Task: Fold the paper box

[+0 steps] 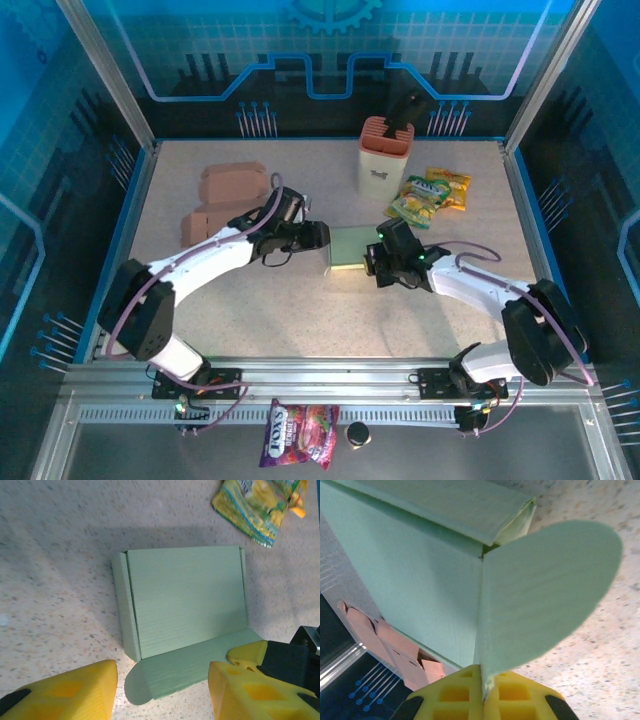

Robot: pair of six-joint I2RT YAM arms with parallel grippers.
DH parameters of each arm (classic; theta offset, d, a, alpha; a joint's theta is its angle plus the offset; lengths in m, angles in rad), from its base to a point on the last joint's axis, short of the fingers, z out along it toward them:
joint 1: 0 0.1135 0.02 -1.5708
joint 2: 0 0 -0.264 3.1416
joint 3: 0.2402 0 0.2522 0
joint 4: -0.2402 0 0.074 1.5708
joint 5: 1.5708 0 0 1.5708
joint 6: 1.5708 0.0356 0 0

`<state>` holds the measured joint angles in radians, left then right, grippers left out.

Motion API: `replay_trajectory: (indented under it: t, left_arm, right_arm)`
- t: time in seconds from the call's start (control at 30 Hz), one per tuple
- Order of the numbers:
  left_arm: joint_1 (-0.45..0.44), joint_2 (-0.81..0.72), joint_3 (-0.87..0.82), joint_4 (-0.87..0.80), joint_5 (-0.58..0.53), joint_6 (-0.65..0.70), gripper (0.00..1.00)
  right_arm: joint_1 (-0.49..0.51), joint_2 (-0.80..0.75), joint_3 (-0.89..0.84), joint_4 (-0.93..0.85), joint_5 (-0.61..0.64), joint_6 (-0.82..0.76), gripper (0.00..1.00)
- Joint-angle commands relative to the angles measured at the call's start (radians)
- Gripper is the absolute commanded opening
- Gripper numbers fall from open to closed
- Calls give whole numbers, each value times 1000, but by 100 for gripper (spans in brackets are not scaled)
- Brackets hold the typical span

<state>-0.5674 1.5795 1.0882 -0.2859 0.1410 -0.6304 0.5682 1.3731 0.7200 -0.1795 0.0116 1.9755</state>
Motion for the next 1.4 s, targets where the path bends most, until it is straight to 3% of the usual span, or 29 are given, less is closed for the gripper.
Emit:
replay_trajectory:
  t: [0.0, 0.13, 0.23, 0.43, 0.57, 0.67, 0.97, 1.37]
  left_arm:
    - [4, 60, 53, -84, 108, -14, 50]
    - [7, 121, 88, -100, 118, -13, 50]
    - [8, 166, 124, -115, 123, 8, 49]
    - [19, 233, 168, -141, 121, 30, 48]
    - [31, 251, 165, -146, 126, 31, 47]
    - [32, 256, 159, -131, 142, 29, 46]
    - [33, 287, 141, -77, 176, 8, 42]
    - [34, 306, 98, 20, 180, -11, 36]
  right_arm:
    - [-12, -39, -57, 29, -15, -68, 17]
    - [-57, -52, -99, 25, -73, -116, 35]
    - [-102, -73, -114, 18, -127, -184, 42]
    - [-212, -200, -38, -195, -169, -476, 59]
    - [-308, -246, 1, -284, -208, -674, 61]
    - [-383, -236, 13, -241, -282, -839, 62]
    - [-468, 36, 153, -205, -501, -1291, 60]
    - [-480, 254, 237, -168, -596, -1439, 65]
